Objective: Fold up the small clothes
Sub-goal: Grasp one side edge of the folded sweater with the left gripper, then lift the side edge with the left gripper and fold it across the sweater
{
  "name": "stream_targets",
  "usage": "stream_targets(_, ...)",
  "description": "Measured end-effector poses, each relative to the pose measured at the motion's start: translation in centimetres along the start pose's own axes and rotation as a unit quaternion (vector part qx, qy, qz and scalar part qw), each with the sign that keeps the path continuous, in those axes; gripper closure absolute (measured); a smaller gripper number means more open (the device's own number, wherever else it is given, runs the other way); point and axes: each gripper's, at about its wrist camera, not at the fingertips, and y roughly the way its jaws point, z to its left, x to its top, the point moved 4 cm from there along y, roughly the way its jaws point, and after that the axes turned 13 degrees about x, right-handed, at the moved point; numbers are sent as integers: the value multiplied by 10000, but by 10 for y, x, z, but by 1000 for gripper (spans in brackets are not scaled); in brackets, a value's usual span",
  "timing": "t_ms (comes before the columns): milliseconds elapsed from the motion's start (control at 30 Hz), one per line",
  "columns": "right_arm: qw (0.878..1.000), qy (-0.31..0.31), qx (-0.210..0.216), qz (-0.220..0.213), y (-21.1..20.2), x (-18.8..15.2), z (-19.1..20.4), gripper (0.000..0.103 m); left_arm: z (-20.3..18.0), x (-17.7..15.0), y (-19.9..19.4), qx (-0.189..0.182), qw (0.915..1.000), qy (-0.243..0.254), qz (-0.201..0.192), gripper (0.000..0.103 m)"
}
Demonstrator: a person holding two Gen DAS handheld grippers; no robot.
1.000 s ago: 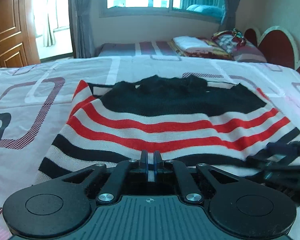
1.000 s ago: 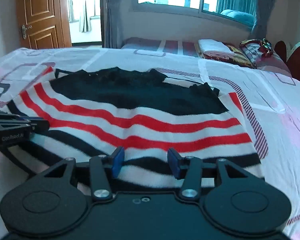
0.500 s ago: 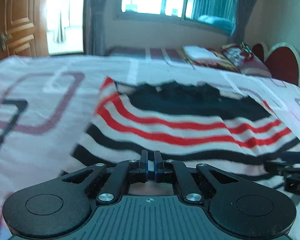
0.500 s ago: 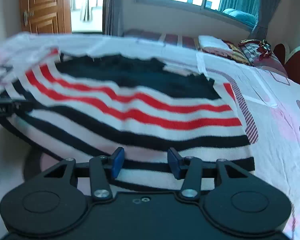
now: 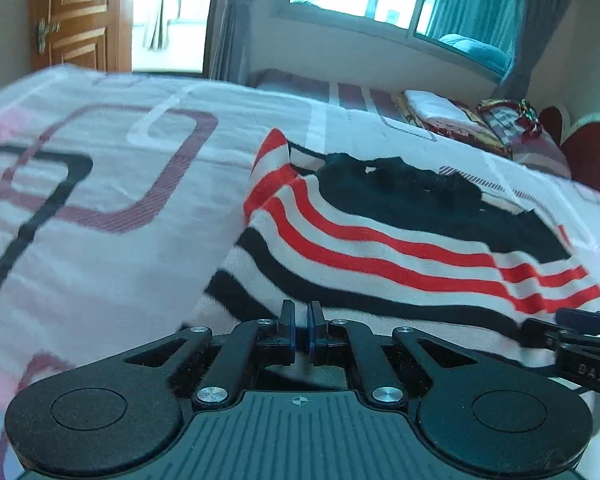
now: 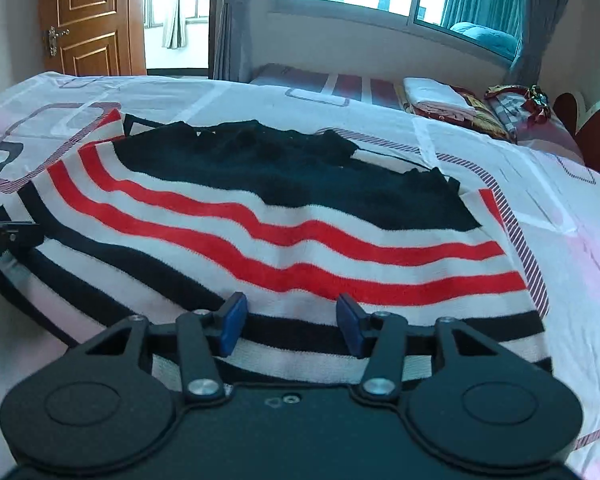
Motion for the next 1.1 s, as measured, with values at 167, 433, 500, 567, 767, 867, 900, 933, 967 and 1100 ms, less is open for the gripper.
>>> stream_targets(167, 9995, 85, 231, -221, -17, 9, 6, 49, 4, -14, -13, -331, 9981, -323, 405, 97)
stream_targets(433, 9990, 12, 361, -263, -24, 16, 15, 47, 15, -35, -12, -675, 9901, -997, 717, 81)
stream_targets(500, 9991, 31, 360, -234, -23, 15, 15, 47, 16, -37, -12, -744, 9875, -1132, 801, 3)
stream_targets(567, 9990, 104, 389, -214, -21, 14, 15, 47, 16, -37, -18, -365, 9924, -1127, 320, 2)
stream_targets(767, 9988, 229, 371, -239, -17, 12, 10, 47, 9, -40, 7, -849, 9820, -1535, 698, 2)
stream_targets(867, 9988, 255, 333, -253, -15, 12, 8, 47, 9, -42, 25, -1042, 9672, -2153, 852, 5)
stream_targets(900, 9989, 239, 320, -251, -14, 12, 8, 47, 10, -42, 31, -1110, 9616, -2343, 896, 14)
stream_targets(933, 9990, 212, 306, -247, -13, 12, 7, 47, 10, -41, 37, -1121, 9576, -2487, 930, 17)
stream_targets(967, 9991, 197, 294, -253, -12, 13, 6, 47, 11, -40, 42, -1153, 9538, -2623, 906, 18)
stream_targets(1100, 9990, 239, 283, -247, -3, 15, 1, 47, 2, -32, 64, -1328, 9398, -3029, 861, 19)
